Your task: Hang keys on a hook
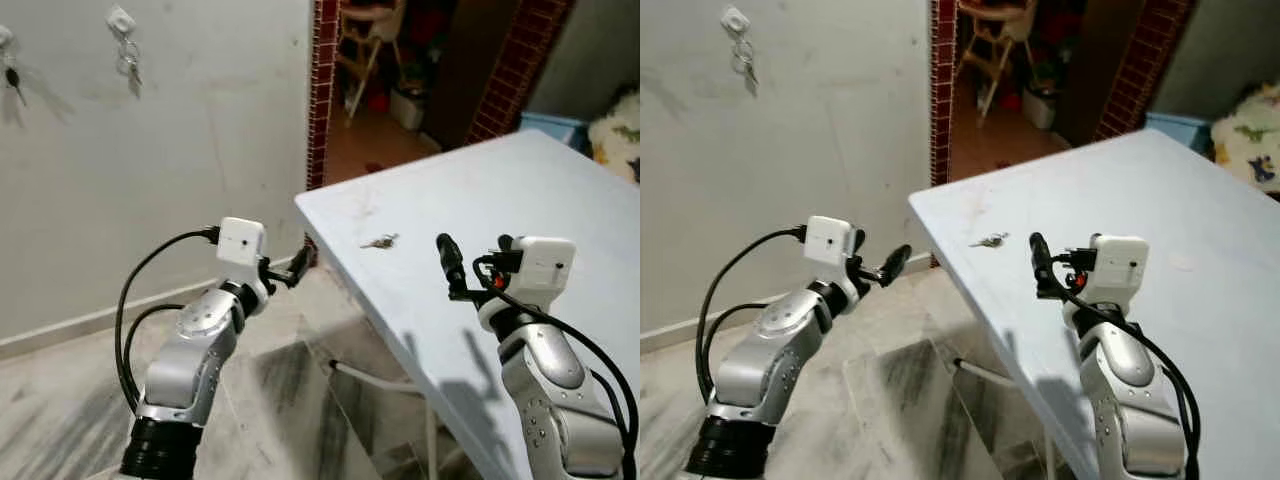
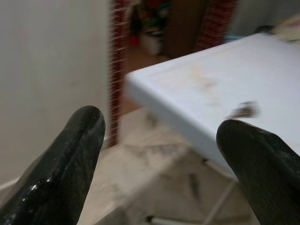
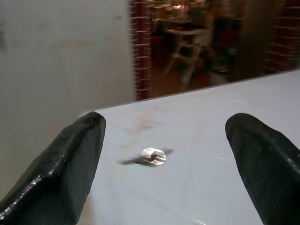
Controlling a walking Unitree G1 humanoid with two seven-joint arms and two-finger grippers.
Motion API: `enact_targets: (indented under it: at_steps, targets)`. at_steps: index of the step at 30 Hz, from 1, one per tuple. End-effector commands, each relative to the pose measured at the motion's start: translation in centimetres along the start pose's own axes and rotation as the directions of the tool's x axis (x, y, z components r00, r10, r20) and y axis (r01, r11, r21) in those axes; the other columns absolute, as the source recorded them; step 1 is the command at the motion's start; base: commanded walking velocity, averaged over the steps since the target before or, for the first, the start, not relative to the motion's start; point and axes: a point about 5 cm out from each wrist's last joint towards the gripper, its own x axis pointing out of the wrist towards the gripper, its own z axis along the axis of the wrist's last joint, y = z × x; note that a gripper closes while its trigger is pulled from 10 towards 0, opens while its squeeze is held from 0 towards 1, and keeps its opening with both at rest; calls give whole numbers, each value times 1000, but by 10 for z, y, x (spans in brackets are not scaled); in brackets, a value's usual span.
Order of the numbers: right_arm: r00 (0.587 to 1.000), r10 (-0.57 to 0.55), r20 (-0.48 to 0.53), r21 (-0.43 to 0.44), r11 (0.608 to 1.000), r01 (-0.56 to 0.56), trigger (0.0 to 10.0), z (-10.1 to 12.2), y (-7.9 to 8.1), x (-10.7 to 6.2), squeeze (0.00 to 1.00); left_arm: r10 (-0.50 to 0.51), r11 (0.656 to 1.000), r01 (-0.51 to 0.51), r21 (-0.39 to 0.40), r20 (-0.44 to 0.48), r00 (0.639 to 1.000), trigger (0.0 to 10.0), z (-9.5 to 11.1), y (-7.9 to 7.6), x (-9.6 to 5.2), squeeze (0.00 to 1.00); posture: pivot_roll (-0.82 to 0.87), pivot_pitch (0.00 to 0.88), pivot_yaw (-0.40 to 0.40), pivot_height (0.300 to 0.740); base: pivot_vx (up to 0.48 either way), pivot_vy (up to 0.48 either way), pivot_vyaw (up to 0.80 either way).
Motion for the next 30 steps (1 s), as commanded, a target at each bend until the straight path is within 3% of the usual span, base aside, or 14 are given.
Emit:
enact_targets:
  at_steps: [1,10,19,30]
  targets:
    - [999,-32,-2,-19,999,32,10000,1,-10,-4,0,-27,1000,27,0,6,1000,10000,3,-12,4,0,88,13,-54,740,0,0,0]
    - [998,8,-68,-19,1000,-9,10000,-9,-3,-1,0,14,1000,-14,-2,-31,999,10000,-5,-11,2,0,89,11,-56,740,0,0,0]
    - [993,83,-89,-35,996,-87,10000,-8,17,9,0,36,999,-36,-6,-51,998,10000,-11,-9,3,0,85,21,-54,740,0,0,0]
    - [994,50,-95,-46,997,-55,10000,-9,11,5,0,30,999,-32,-21,-70,997,10000,-13,-9,0,0,83,31,-56,740,0,92,0]
